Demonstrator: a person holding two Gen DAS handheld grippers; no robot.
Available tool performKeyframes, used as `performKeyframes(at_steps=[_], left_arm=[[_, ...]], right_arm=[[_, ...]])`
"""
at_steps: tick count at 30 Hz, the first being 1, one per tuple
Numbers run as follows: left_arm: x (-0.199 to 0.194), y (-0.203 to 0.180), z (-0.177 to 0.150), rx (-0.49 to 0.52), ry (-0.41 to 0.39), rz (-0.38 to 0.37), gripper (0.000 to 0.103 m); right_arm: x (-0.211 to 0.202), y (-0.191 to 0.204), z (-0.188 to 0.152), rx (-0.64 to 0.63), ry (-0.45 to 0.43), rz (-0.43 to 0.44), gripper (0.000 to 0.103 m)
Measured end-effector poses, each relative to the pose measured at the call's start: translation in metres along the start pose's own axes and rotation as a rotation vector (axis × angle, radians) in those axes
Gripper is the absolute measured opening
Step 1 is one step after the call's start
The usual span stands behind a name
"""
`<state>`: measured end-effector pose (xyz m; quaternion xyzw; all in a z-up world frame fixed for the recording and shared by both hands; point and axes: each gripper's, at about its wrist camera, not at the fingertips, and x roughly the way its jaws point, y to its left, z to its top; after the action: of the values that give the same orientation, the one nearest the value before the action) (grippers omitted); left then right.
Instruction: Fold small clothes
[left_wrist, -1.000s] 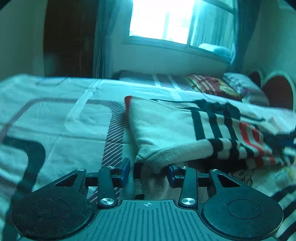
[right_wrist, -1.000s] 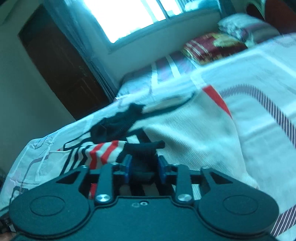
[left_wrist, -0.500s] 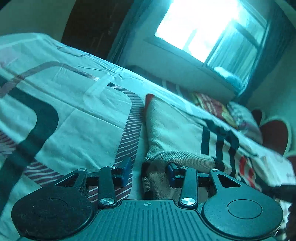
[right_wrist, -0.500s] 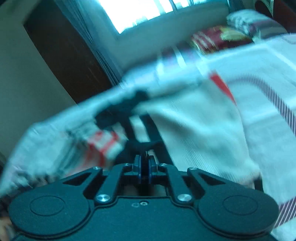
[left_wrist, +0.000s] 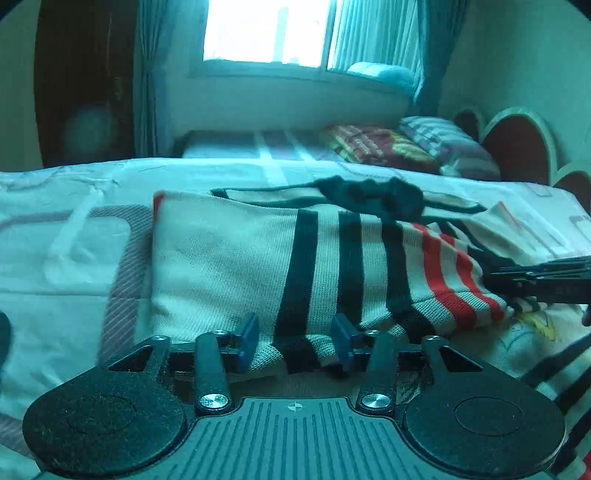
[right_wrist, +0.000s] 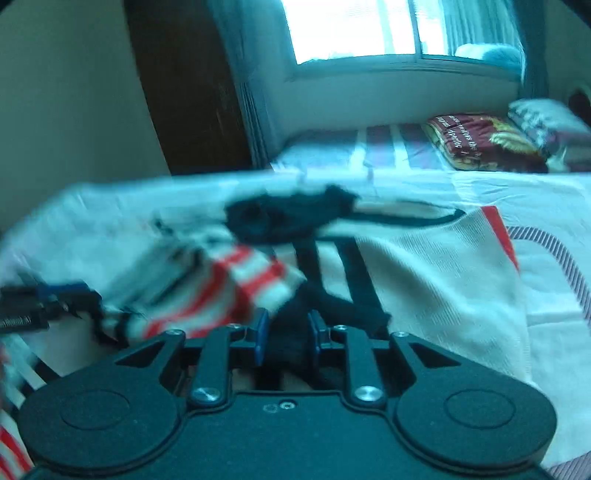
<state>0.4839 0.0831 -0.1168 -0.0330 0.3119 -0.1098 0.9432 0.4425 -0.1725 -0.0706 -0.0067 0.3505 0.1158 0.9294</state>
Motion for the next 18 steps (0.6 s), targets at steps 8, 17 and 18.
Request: performKeyframes(at_steps=[8,17,18], left_arm=[[0.005,0.009,0.045,-0.06,-0.054,0.013,0.047],[0.068,0.01,0.054,0.023,0.035,0.094,0.064],[0.066,0.01,0.052,0.035,0.027,0.1,0.064]], right_arm=[[0.006,0.0,0.024,0.039,-0.066,0.064,0.027],[0.06,0.033,0.04,-0.112,-0.024,0.078,0.022],[0.058,0.028,0.039,-0.107,-0.03,0.064,0.021]])
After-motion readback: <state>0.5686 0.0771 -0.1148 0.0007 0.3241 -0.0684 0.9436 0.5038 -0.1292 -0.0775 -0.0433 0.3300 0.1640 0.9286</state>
